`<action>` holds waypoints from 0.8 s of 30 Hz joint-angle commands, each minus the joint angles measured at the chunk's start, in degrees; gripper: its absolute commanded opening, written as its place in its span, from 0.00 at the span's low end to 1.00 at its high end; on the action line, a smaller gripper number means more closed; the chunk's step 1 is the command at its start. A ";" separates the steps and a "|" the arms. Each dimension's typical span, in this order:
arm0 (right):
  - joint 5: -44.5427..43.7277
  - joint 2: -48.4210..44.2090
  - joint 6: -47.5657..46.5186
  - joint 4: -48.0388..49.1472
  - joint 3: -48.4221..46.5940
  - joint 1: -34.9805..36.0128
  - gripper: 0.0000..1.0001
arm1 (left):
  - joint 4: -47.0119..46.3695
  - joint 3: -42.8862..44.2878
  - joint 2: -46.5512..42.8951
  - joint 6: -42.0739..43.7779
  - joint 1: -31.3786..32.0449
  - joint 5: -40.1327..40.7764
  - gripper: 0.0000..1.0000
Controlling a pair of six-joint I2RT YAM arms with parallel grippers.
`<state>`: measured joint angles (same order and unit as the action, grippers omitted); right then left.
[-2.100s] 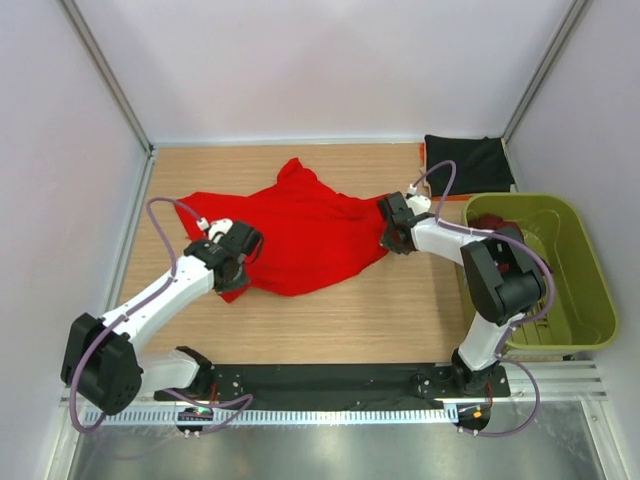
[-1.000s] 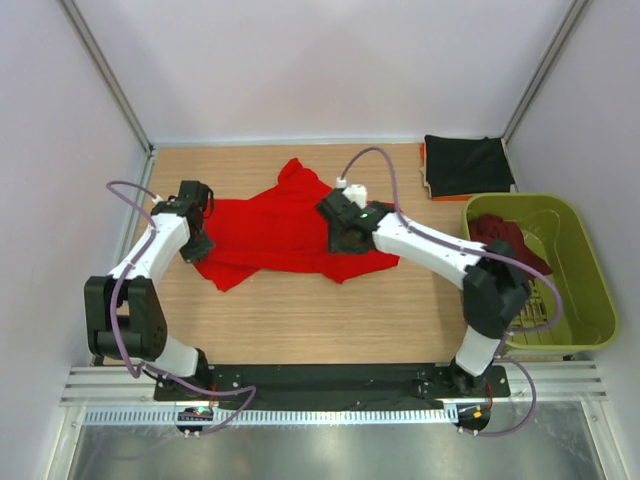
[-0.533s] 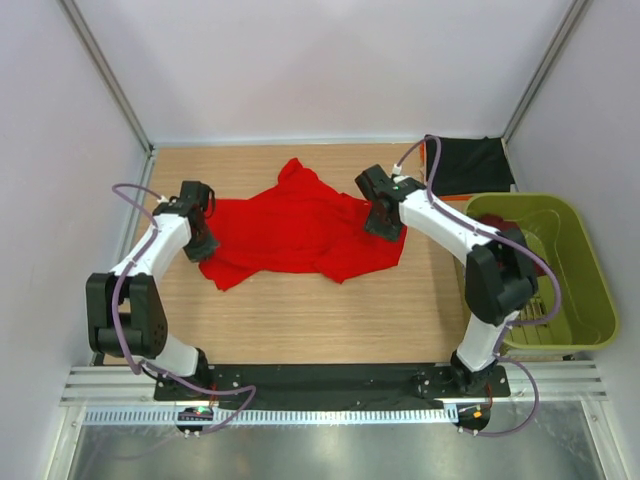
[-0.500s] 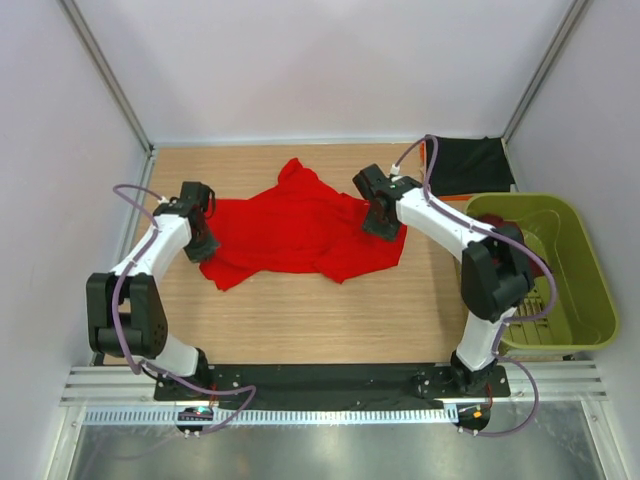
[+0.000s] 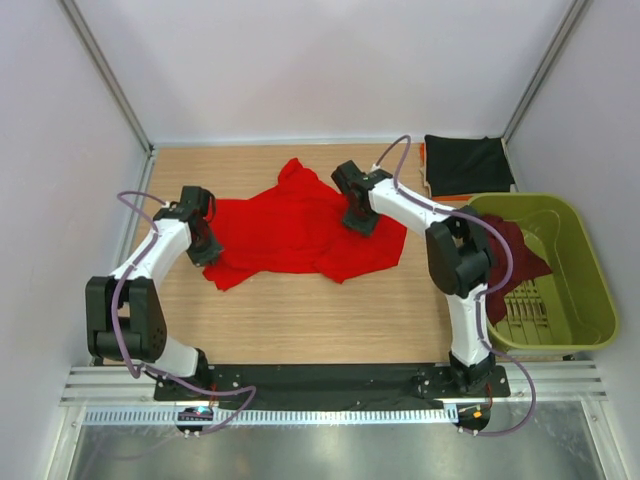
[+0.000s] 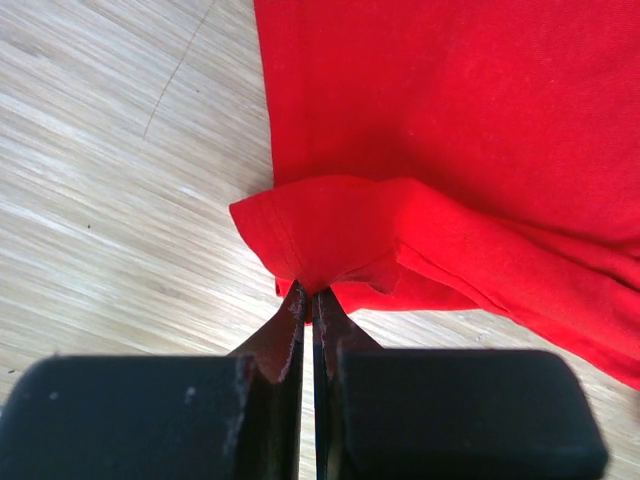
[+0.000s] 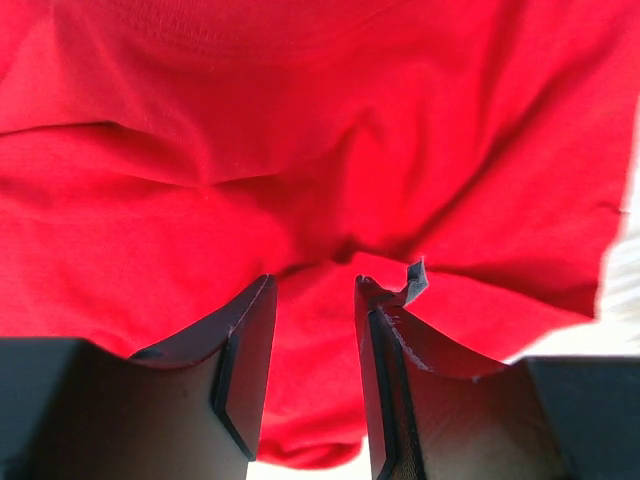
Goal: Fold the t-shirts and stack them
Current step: Flatten the tshirt out
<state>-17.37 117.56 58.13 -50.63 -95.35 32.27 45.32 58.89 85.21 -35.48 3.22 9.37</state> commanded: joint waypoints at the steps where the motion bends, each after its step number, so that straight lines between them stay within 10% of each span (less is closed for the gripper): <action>1: -0.48 2.58 0.85 0.27 -2.91 0.95 0.44 | -1.90 0.43 -0.48 0.77 -0.32 -1.10 0.00; 5: -0.65 3.30 0.67 0.62 -1.51 1.21 0.39 | -1.73 0.43 -0.66 1.03 -0.32 -0.67 0.00; 11: -5.22 -7.41 -1.09 0.10 7.35 1.39 0.01 | -1.55 0.43 -0.57 0.94 -0.32 -0.40 0.00; 24: -2.50 -45.36 -0.56 8.54 51.57 2.53 0.17 | -0.94 -0.18 -0.31 0.59 -0.32 -0.14 0.00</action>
<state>-19.94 78.72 56.69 -44.80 -46.74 34.30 44.99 58.89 85.23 -35.33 3.22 9.23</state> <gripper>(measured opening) 0.147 0.010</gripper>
